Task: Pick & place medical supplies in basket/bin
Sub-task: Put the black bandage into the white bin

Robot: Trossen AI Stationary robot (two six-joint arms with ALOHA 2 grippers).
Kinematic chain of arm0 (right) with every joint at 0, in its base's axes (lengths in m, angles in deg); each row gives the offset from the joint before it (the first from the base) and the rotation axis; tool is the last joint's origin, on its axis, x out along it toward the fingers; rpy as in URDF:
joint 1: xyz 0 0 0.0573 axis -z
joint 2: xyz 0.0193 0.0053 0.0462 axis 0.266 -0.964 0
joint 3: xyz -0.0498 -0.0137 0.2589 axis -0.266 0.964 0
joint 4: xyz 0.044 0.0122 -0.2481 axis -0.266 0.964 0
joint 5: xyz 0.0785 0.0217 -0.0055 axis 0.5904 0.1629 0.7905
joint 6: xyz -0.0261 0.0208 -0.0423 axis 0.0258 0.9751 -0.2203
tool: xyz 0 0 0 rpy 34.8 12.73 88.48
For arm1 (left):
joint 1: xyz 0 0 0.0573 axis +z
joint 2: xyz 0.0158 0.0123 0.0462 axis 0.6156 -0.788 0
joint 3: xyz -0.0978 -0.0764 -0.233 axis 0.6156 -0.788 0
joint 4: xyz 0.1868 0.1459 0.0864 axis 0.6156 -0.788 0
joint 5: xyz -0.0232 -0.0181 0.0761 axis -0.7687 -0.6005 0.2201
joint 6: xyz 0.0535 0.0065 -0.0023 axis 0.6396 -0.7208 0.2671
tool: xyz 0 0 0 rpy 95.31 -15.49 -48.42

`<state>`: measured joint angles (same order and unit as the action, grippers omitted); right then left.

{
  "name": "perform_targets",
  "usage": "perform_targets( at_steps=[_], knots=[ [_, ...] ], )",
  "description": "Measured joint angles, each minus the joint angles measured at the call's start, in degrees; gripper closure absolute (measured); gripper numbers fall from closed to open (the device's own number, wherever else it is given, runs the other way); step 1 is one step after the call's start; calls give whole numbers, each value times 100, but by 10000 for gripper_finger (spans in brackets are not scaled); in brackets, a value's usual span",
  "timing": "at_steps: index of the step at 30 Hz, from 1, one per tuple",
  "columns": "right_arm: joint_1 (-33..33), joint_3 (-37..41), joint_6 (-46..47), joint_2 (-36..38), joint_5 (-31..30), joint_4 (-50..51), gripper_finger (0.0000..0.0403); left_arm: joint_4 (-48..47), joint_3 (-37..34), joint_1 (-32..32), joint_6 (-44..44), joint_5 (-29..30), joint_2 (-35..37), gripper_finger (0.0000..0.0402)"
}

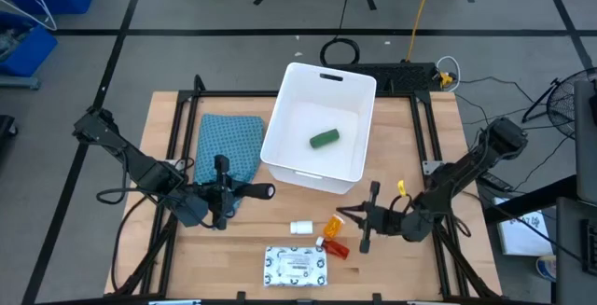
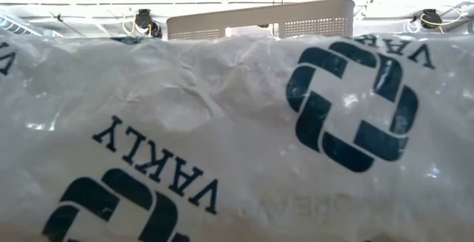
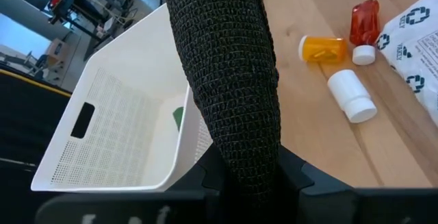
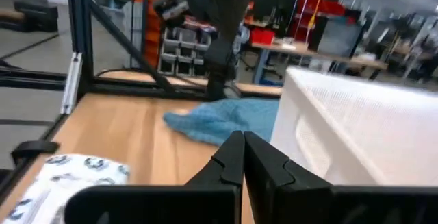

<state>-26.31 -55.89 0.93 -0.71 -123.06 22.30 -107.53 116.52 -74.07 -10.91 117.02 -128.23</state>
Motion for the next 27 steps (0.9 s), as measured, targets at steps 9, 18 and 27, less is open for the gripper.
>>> perform_targets(
  at_steps=[9, 18, 27],
  knots=[
    [348, 10, 1323, -515, -292, 811, 403, 4, 0, 4, 12, 65, -2, 342],
    [455, 12, 2474, -270, -1091, 2491, 403, 9, 0, 4, 2, 18, -2, 343],
    [407, 14, 3431, 215, -1565, 3816, 403, -46, 0, 4, -35, 0, -2, 343]
  ],
)
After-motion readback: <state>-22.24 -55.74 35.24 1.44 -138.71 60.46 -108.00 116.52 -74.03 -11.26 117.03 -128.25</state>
